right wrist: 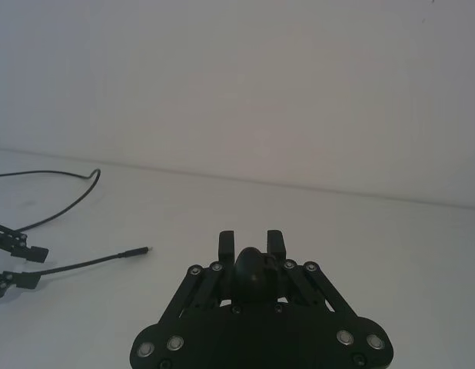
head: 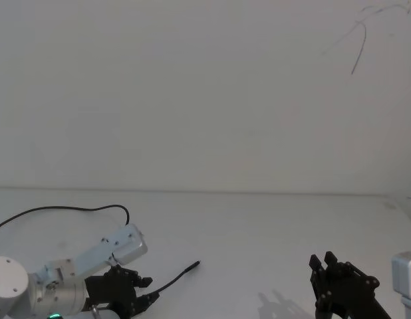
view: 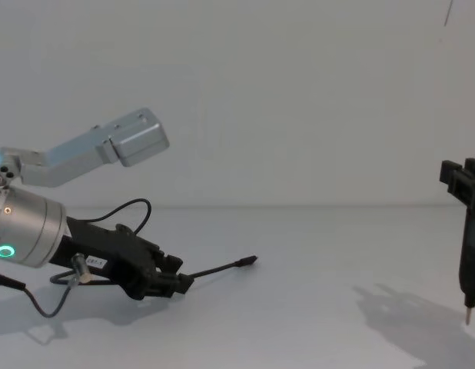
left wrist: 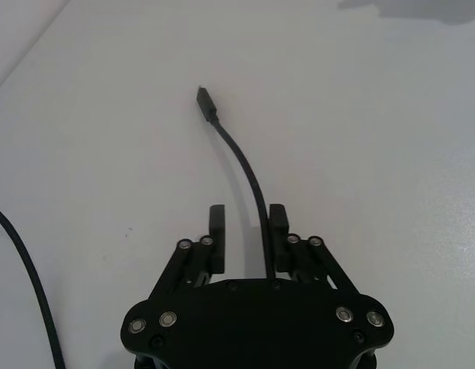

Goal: Pick up the data cable with the one hand.

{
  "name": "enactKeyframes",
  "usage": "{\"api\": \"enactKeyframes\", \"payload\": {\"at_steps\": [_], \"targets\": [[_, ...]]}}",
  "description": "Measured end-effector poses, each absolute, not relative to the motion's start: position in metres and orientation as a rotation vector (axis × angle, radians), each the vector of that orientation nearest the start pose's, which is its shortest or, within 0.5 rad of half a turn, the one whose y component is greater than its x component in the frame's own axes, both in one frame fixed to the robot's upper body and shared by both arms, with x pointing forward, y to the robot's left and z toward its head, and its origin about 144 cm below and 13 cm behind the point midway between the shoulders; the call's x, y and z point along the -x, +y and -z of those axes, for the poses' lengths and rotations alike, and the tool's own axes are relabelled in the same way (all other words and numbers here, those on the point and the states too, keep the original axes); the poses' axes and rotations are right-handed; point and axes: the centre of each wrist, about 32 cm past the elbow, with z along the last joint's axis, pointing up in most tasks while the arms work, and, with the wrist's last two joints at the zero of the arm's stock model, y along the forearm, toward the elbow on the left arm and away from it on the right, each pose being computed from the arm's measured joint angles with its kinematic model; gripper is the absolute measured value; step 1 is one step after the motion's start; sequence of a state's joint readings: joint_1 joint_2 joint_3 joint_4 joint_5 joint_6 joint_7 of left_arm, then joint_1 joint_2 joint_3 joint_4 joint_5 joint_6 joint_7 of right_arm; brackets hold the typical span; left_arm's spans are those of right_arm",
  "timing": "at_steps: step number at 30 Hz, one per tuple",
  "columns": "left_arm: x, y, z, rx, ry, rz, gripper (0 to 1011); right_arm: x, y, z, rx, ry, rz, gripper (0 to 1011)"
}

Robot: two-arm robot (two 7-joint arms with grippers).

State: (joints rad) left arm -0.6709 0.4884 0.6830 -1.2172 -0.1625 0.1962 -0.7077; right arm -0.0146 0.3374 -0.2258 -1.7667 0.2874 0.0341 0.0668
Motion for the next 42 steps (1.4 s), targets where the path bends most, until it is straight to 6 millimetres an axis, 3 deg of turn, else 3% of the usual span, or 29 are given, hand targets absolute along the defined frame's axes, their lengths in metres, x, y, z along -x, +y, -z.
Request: {"api": "enactKeyframes", "payload": {"at_steps": [3,11,28,42], "targets": [[-0.598,0.249,-1.233,-0.594,-0.178,-0.536,263,-0.443,-0.237,-1.189,-0.026,-0.075,1.229,251],[-0.598,0.248,-1.232,-0.596,-0.177,-0.539,50,-0.443,-0.237,-1.189,-0.026,-0.075,1.229,250],[-0.596,0.255,-1.236,-0.507,-0.165,-0.502,40,-0.443,-0.237,-1.189,-0.026,-0.075,1.229,251],[-0.581,0.287,-1.246,-0.346,-0.133,-0.376,40,-0.443,-0.237,-1.189,-0.026,-0.075,1.229,251]]}}
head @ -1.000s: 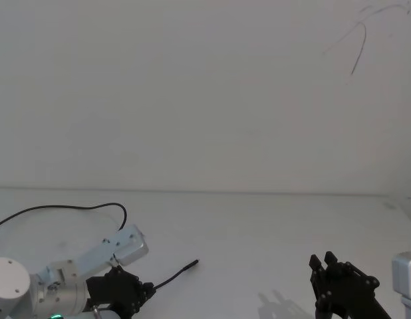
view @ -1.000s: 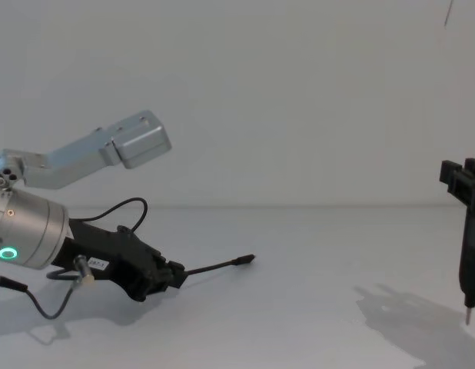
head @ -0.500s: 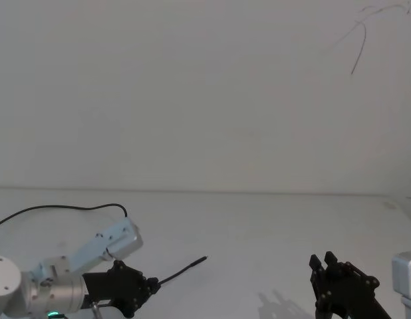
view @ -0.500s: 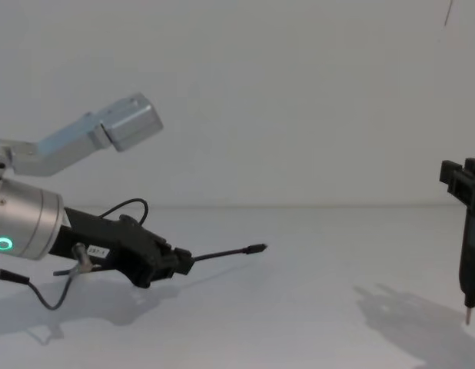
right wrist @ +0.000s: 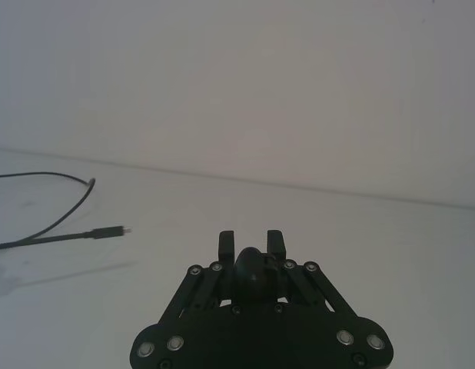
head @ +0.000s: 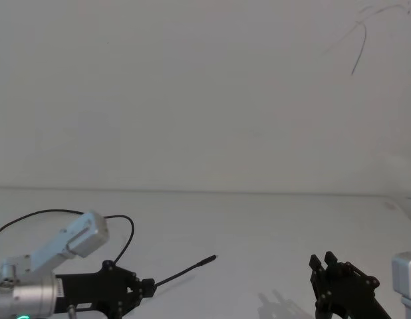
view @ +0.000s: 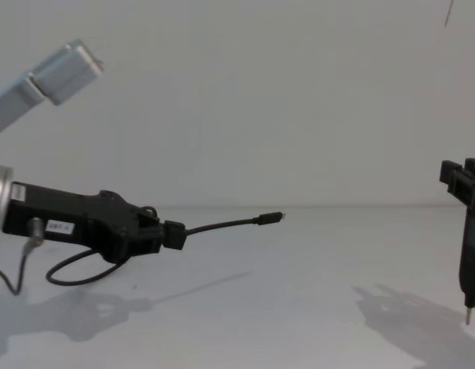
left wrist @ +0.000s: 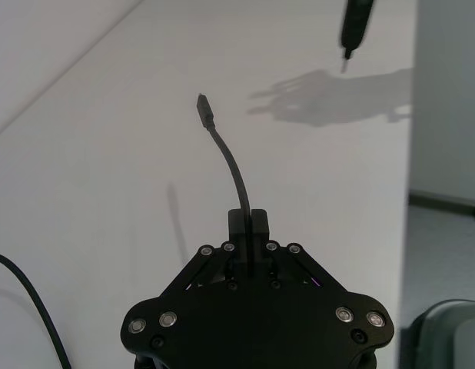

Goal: Pick up the data cable with the one hand.

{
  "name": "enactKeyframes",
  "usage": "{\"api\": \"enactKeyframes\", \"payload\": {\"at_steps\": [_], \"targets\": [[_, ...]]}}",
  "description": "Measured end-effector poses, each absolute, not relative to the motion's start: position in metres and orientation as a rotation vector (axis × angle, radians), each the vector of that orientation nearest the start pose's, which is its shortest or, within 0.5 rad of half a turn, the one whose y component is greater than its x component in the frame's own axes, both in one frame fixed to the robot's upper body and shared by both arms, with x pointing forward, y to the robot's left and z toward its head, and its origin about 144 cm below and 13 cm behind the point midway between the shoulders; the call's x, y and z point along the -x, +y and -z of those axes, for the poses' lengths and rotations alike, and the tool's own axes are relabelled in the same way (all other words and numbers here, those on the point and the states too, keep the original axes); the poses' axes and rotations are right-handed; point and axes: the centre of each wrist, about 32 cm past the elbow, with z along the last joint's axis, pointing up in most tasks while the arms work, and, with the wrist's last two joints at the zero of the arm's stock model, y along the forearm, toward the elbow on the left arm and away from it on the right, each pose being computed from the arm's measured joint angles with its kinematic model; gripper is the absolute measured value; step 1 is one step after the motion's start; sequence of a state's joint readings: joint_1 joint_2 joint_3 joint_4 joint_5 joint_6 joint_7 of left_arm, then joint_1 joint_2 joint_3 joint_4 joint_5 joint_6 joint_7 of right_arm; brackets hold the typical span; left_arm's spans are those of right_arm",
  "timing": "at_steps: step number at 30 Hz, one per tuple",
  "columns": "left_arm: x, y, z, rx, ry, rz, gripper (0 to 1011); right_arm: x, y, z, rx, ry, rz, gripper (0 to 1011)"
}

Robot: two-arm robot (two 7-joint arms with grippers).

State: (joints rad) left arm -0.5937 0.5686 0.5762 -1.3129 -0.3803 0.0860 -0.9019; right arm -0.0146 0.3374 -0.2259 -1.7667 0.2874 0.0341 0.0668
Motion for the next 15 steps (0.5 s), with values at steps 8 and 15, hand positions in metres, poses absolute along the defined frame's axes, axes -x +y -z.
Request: {"api": "enactKeyframes", "payload": {"at_steps": [8,15], "targets": [[-0.57,0.304,-1.248,-0.311,-0.105,-0.325,40,-0.443,-0.237,-1.189,-0.027,-0.075,1.229,251],[-0.564,0.311,-1.248,-0.298,-0.092,-0.301,40,-0.445,-0.234,-1.194,-0.057,-0.071,1.212,251]]}}
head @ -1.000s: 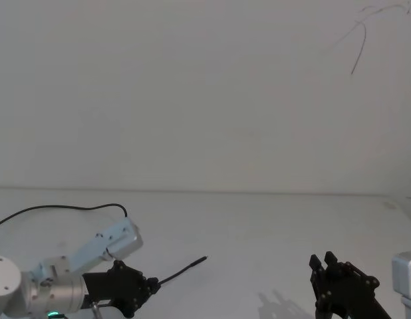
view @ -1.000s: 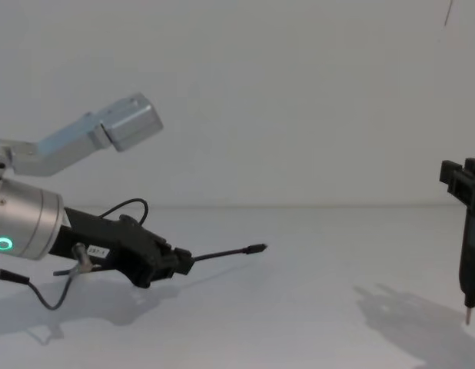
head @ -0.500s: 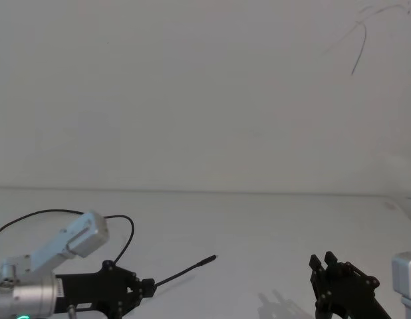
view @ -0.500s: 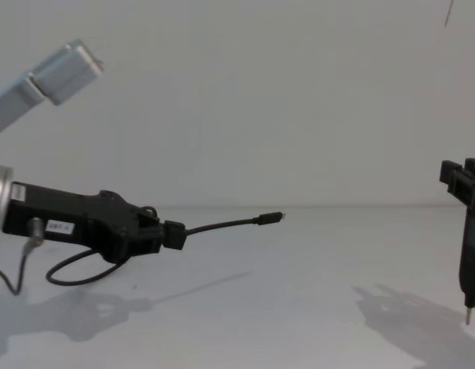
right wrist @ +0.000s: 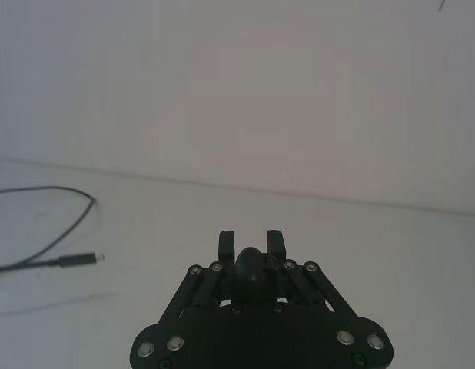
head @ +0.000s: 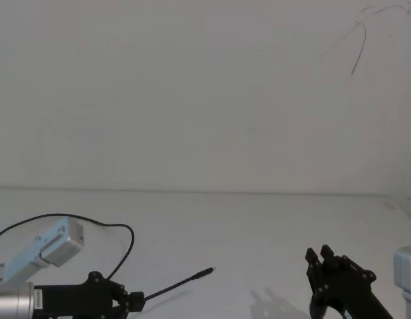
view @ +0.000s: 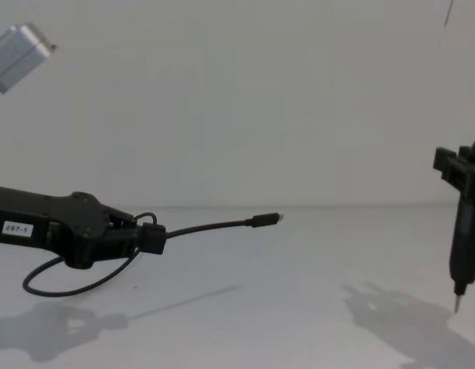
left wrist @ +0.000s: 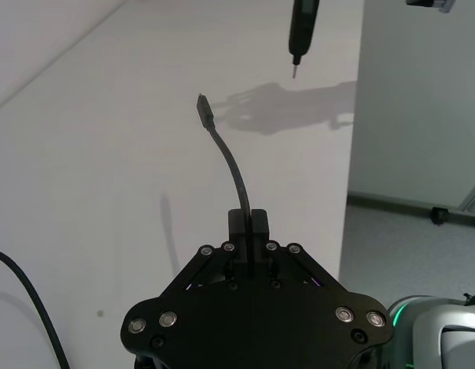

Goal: Pick up the data cable with the one hand.

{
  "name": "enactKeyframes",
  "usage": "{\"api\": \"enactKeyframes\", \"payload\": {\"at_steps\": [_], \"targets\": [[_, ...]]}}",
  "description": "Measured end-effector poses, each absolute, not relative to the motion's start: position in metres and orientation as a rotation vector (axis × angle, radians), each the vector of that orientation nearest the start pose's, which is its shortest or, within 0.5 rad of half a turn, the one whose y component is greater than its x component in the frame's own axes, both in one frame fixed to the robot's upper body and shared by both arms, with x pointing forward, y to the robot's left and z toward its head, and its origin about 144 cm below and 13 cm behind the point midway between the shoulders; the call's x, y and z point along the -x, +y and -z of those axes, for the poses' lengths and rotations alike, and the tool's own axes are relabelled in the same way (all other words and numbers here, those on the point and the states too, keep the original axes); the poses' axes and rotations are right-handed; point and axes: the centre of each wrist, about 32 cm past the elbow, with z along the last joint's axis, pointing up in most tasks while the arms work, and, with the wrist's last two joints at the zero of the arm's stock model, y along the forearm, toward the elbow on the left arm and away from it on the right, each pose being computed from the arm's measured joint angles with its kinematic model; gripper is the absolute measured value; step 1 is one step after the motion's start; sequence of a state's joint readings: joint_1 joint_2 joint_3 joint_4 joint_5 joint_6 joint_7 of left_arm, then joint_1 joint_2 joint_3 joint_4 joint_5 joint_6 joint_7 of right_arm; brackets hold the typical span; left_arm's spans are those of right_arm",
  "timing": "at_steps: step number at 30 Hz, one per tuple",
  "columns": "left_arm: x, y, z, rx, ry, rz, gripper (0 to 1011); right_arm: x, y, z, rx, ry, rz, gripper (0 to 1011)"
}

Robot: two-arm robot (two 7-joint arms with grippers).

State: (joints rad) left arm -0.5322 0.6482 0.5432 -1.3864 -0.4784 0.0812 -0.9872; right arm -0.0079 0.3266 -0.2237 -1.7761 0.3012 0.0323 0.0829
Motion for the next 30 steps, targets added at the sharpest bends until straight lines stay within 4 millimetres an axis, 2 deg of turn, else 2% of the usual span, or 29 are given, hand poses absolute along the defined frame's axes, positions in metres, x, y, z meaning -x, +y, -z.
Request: {"api": "enactKeyframes", "payload": {"at_steps": [20,30], "targets": [[-0.557,0.318,-1.249,-0.286,-0.078,-0.275,40,-0.459,-0.212,-1.226,-0.29,0.048,1.088,251],[-0.556,0.319,-1.249,-0.284,-0.076,-0.271,40,-0.468,-0.196,-1.234,-0.382,0.081,1.024,251]]}}
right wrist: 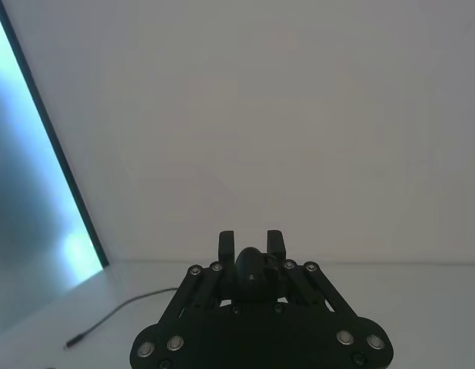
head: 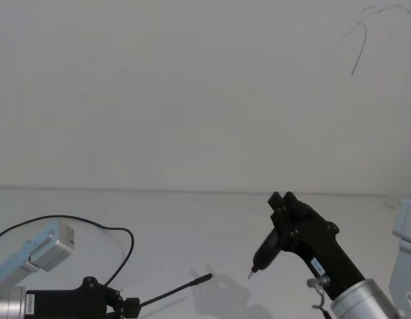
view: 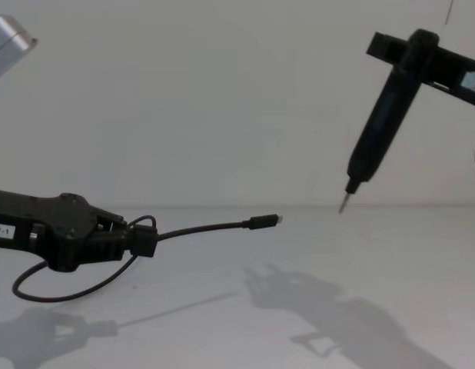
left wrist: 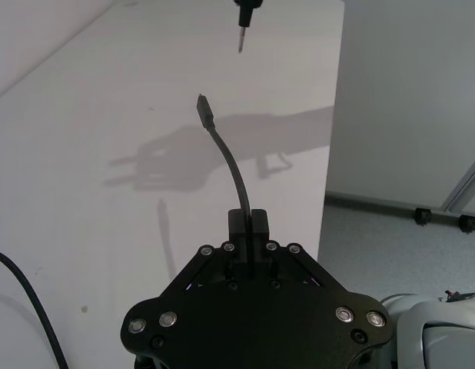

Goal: Pick up the data cable with the one hand.

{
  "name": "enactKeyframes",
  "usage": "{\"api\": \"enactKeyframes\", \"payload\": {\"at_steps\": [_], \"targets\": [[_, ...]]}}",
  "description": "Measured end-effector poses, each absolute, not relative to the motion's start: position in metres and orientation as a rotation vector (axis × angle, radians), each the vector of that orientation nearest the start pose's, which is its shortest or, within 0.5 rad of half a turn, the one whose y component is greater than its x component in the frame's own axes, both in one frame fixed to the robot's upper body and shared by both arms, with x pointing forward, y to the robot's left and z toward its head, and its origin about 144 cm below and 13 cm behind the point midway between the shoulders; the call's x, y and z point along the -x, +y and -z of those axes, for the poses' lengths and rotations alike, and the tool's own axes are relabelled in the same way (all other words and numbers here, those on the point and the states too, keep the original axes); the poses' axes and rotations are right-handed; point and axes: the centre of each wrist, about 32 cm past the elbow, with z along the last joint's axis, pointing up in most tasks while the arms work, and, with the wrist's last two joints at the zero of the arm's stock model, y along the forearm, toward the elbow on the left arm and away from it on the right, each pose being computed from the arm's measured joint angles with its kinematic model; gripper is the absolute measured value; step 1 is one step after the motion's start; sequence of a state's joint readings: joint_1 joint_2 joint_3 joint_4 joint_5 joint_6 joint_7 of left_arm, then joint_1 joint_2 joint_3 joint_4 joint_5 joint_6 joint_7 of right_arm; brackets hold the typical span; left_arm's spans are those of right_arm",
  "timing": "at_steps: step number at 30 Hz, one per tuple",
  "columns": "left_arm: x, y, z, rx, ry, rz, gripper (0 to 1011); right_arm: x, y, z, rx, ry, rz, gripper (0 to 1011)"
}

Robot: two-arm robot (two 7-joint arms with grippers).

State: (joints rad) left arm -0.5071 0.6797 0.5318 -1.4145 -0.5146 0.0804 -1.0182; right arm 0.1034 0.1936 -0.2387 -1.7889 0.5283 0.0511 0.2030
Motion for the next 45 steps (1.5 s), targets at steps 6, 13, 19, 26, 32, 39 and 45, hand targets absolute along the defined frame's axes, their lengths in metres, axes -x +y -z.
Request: {"api": "enactKeyframes", "payload": {"at_steps": [6,13,19,26,32,39,45], "targets": [[-0.556,0.32,-1.249,-0.283,-0.076,-0.27,40,-0.473,-0.19,-1.232,-0.402,0.079,1.009,250],[-0.556,0.32,-1.249,-0.283,-0.076,-0.269,40,-0.48,-0.183,-1.227,-0.414,0.081,1.002,251],[-0.556,0.32,-1.249,-0.283,-0.075,-0.269,40,-0.485,-0.179,-1.222,-0.426,0.082,0.997,251],[-0.556,0.32,-1.249,-0.283,-0.075,-0.268,40,-0.49,-0.173,-1.219,-0.447,0.089,0.983,251],[-0.556,0.32,-1.249,-0.283,-0.075,-0.268,40,-0.492,-0.17,-1.217,-0.458,0.101,0.969,251],[-0.556,0.32,-1.249,-0.283,-0.075,-0.268,40,-0.493,-0.167,-1.215,-0.459,0.113,0.95,250],[-0.556,0.32,-1.249,-0.283,-0.075,-0.268,40,-0.493,-0.165,-1.212,-0.453,0.121,0.933,251]]}}
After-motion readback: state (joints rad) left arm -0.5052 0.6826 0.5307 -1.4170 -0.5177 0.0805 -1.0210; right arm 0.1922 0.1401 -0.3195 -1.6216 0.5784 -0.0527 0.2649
